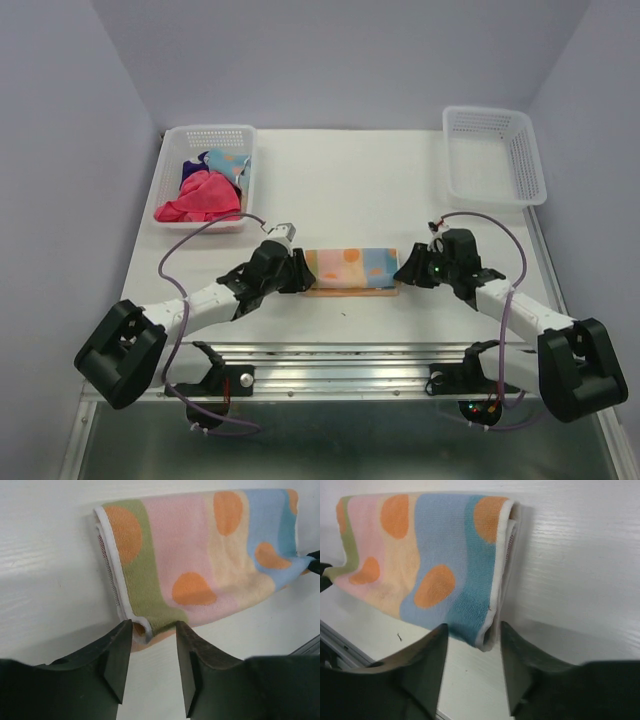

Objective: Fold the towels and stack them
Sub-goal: Fold the towel

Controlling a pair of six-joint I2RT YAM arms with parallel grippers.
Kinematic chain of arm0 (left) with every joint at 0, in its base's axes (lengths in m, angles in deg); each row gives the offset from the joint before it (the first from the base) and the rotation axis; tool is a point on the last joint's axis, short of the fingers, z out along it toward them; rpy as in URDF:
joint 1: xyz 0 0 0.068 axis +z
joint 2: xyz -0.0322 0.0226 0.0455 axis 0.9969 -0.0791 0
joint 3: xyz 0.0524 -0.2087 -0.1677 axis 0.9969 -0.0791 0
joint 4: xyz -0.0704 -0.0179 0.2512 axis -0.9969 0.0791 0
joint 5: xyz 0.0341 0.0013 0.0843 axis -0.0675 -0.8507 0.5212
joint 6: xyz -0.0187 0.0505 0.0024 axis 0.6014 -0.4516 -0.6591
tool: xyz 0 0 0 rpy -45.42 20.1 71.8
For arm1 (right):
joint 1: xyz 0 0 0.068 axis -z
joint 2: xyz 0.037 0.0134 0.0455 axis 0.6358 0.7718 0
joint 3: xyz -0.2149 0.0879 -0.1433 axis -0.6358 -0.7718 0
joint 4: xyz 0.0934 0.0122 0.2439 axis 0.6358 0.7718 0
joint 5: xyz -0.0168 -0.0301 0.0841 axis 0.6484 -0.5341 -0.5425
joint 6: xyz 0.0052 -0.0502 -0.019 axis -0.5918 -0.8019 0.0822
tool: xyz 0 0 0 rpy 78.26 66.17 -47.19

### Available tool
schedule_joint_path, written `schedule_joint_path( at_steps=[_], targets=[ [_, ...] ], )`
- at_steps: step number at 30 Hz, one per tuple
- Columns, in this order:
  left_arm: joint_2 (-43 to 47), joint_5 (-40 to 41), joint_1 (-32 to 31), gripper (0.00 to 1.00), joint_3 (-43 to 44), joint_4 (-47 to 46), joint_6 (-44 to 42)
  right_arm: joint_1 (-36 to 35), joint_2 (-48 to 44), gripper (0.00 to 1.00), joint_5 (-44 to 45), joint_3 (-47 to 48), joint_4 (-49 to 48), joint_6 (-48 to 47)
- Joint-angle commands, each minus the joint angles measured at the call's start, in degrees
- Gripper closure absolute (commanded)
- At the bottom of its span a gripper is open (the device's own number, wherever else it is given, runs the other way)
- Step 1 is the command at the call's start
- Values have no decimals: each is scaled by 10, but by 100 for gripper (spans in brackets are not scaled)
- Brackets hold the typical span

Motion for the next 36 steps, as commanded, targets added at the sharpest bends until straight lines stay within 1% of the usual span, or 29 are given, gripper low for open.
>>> schedule_joint_path(
  at_steps=[1,2,3,4,5,6,7,9,10,12,15,20,22,23,27,29,33,35,36],
  targets=[
    [62,9,-10,42,-18,33,20,-2,-32,38,-13,-14,8,-1],
    [73,10,-11,26,-20,44,24,-2,-46,31,-23,-15,17,-1],
    [96,9,-13,19,-23,50,28,-2,-54,23,-26,-17,22,0],
    [107,11,-14,8,-25,61,34,-2,-65,20,-26,-17,35,4],
    [119,11,-14,1,-26,66,36,-2,-85,7,-24,-16,41,6],
    [128,11,-15,1,-27,70,38,-2,-98,1,-20,-16,46,9],
    [148,15,-15,1,-27,75,41,-2,-108,0,-16,-14,50,17],
    [164,22,-15,1,-26,89,43,-2,-136,0,15,-5,70,23],
    [175,44,-15,1,-23,92,44,-2,-140,0,23,6,77,27],
    [180,59,-15,1,-15,102,45,-2,-139,0,46,20,102,26],
    [172,92,-15,1,4,117,44,-3,-117,0,74,52,124,24],
    [155,136,-15,1,29,134,49,-14,-34,0,135,87,132,37],
    [158,144,-15,1,32,134,46,-31,-13,1,155,104,129,43],
    [159,148,-15,1,32,134,43,-38,-1,1,182,110,130,46],
    [163,152,-15,1,30,134,37,-82,74,10,227,142,130,52],
    [164,154,-15,1,27,146,36,-101,101,17,248,152,126,63],
    [169,157,-15,1,21,149,34,-120,130,30,271,158,129,75],
    [171,159,-14,1,20,151,33,-126,151,33,278,161,130,79],
    [171,159,-14,1,20,151,32,-130,157,37,281,162,130,79]
  ],
)
